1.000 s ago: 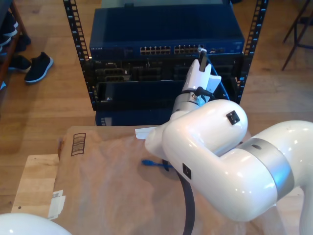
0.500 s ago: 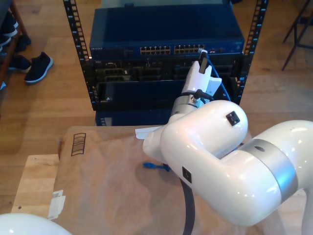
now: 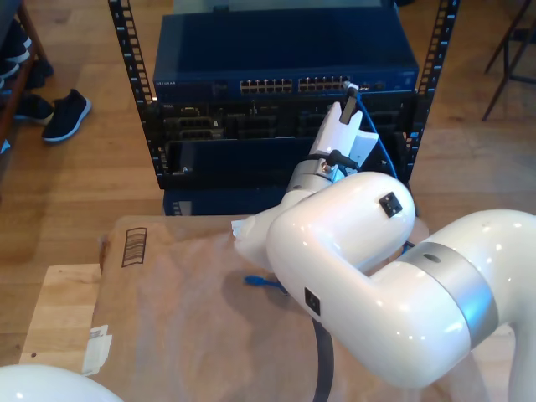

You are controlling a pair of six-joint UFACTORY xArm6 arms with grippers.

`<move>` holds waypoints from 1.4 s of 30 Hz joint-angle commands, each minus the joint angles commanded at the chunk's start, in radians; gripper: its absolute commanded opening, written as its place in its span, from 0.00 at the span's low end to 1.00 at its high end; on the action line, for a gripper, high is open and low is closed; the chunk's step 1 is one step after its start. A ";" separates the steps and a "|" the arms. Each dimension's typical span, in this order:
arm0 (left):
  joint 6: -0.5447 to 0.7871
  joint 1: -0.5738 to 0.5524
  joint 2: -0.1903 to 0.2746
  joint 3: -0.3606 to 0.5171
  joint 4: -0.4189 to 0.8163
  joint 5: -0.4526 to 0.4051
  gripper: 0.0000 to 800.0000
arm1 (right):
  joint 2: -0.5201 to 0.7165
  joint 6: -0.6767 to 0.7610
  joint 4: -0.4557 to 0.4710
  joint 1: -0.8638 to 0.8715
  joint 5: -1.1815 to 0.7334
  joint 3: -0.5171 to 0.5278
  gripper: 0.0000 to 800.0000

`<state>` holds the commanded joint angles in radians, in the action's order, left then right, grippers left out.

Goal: Grab the cable and plug it in

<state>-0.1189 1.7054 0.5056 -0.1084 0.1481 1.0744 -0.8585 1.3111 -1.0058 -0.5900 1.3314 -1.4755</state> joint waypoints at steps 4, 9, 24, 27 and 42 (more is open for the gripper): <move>0.000 0.000 0.002 0.000 0.002 0.000 1.00 | -0.041 -0.041 -0.017 -0.003 -0.002 -0.071 0.00; 0.000 0.000 0.002 0.000 0.002 0.000 1.00 | -0.072 -0.049 -0.015 -0.002 -0.005 -0.124 0.00; 0.000 0.000 0.000 0.000 0.002 0.000 1.00 | -0.064 -0.048 -0.028 0.005 -0.002 -0.106 0.00; 0.000 0.000 0.002 0.000 0.002 0.000 1.00 | -0.064 -0.048 -0.028 0.009 -0.002 -0.112 0.00; 0.000 0.000 0.002 0.000 0.002 0.000 1.00 | -0.068 -0.048 -0.029 0.012 -0.002 -0.118 0.00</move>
<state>-0.1189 1.7054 0.5071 -0.1084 0.1496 1.0744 -0.9260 1.2635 -1.0349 -0.5777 1.3299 -1.5936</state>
